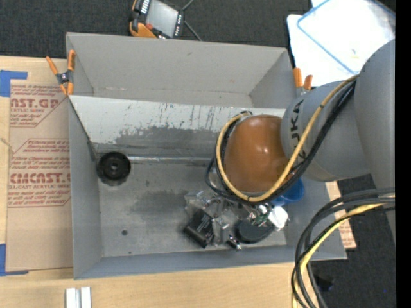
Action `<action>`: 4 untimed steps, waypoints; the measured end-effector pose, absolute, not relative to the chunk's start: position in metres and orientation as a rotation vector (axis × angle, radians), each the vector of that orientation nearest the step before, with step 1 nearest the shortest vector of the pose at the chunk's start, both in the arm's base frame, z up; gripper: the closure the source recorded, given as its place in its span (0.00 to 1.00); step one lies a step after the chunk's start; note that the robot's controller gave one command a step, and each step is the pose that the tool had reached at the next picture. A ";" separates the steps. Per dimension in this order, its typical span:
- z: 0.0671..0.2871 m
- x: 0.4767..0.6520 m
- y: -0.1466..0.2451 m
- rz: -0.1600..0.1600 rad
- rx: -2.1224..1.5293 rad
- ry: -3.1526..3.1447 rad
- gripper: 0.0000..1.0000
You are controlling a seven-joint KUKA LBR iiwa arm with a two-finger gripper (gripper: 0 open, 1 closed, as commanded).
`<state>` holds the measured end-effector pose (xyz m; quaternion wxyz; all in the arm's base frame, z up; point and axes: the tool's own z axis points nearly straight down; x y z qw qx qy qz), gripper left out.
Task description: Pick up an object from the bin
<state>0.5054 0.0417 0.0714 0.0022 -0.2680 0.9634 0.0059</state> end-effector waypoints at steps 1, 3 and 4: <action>0.076 0.494 0.038 0.019 -0.990 2.973 1.00; 0.076 0.494 0.038 0.020 -0.990 2.974 1.00; 0.076 0.494 0.038 0.020 -0.990 2.974 1.00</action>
Offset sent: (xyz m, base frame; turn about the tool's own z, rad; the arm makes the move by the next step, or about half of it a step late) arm 0.0000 0.0000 0.0000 0.0000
